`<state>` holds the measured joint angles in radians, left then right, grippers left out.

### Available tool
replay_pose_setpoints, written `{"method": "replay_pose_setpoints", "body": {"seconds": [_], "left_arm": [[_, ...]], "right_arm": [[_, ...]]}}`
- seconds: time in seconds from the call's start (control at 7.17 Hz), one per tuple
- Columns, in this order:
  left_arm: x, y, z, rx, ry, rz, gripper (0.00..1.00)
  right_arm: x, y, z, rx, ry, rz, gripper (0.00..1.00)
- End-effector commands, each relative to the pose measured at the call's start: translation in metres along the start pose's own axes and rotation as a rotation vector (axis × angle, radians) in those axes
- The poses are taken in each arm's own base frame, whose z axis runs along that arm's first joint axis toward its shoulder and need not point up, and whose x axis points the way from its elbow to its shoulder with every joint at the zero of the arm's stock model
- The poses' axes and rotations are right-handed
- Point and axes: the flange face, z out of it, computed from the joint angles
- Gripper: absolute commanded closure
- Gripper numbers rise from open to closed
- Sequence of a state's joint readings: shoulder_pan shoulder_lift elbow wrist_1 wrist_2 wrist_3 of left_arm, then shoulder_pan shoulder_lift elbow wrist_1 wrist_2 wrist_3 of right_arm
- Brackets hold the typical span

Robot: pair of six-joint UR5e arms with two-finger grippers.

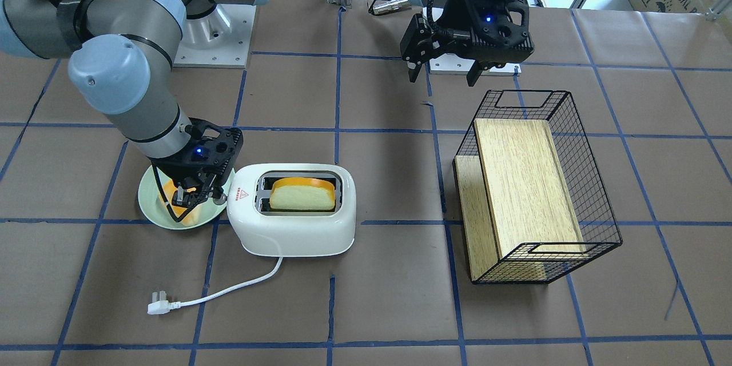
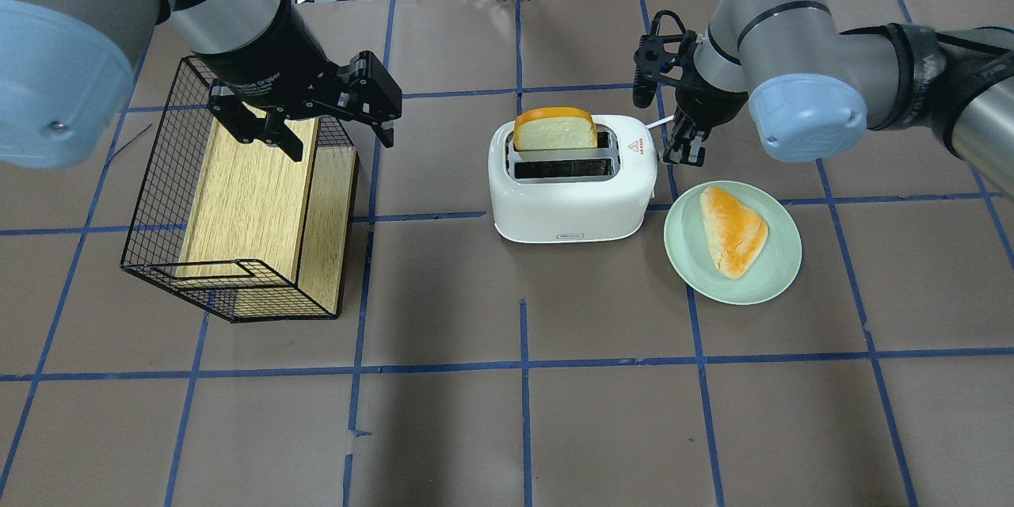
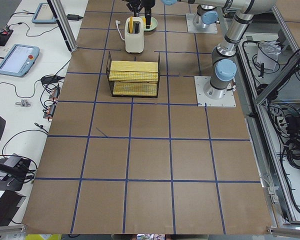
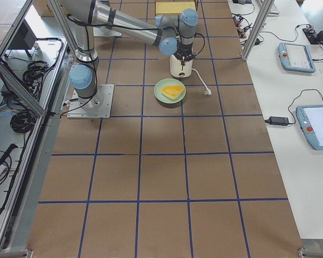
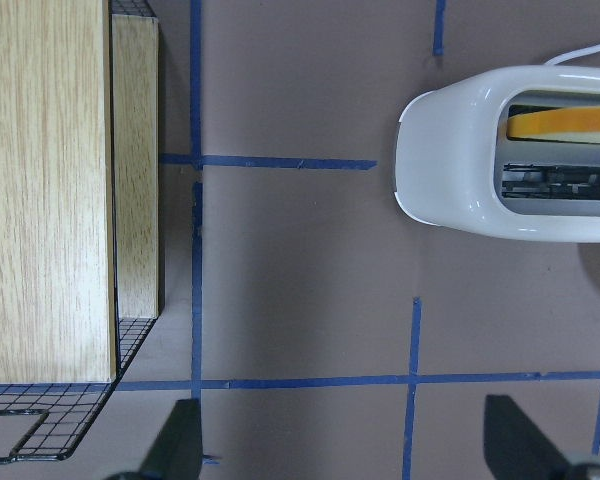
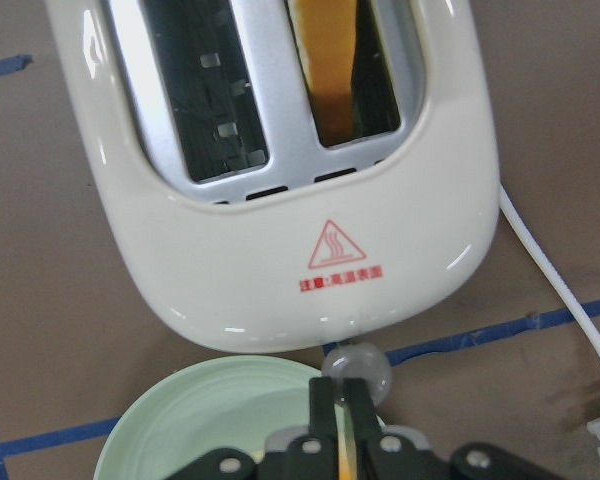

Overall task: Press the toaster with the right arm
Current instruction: 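Press the toaster lever down with the right gripper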

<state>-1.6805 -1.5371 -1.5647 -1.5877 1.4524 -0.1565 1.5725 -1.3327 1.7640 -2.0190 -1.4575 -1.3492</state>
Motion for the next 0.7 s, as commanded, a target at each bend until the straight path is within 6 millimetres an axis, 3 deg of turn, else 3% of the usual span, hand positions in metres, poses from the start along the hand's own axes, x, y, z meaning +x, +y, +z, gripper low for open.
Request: {"method": "replay_pose_setpoints", "body": {"seconds": [0.0,0.56], "left_arm": [[0.0,0.0,0.0,0.0,0.0,-0.001,0.0],[0.0,0.0,0.0,0.0,0.0,0.001,0.0]], "right_arm": [[0.003,0.001,0.011,-0.004,-0.012,-0.008,0.82],[0.013,0.005,0.036,-0.012,-0.043,-0.017,0.82]]}}
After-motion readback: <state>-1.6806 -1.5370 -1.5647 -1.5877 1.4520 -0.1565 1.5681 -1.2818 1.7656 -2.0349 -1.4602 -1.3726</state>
